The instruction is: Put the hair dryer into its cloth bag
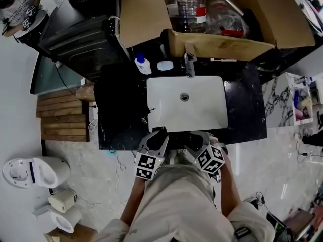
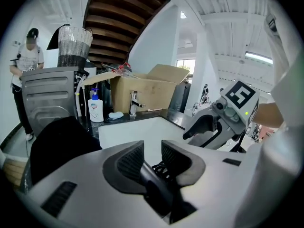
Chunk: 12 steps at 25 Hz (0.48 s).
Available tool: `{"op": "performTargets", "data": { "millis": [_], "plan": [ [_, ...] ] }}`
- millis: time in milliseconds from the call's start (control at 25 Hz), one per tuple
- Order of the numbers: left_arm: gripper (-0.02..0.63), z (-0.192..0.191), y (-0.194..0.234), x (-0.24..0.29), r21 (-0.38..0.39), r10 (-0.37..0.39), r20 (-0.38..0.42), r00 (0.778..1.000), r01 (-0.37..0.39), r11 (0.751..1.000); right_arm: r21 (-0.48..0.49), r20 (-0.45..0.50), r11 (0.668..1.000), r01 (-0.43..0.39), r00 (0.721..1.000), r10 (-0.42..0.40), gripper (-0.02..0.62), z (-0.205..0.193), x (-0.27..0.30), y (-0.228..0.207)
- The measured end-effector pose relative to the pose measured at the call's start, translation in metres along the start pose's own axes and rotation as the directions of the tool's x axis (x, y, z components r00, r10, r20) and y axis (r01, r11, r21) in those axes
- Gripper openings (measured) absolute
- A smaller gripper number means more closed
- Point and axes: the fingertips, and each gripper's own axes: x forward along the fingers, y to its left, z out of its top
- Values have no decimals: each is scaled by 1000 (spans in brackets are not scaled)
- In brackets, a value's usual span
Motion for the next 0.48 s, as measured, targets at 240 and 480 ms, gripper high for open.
{"op": "performTargets", "data": {
  "millis": [240, 480],
  "plan": [
    [114, -8, -5, -2, -27, 70, -24, 997, -70, 997, -99, -15, 989, -114, 994, 113, 215, -13, 8, 8],
    [115, -6, -7, -5, -55, 142, -22, 990, -143, 988, -172, -39, 969, -178, 984, 174, 221, -25, 21, 11]
  ]
}}
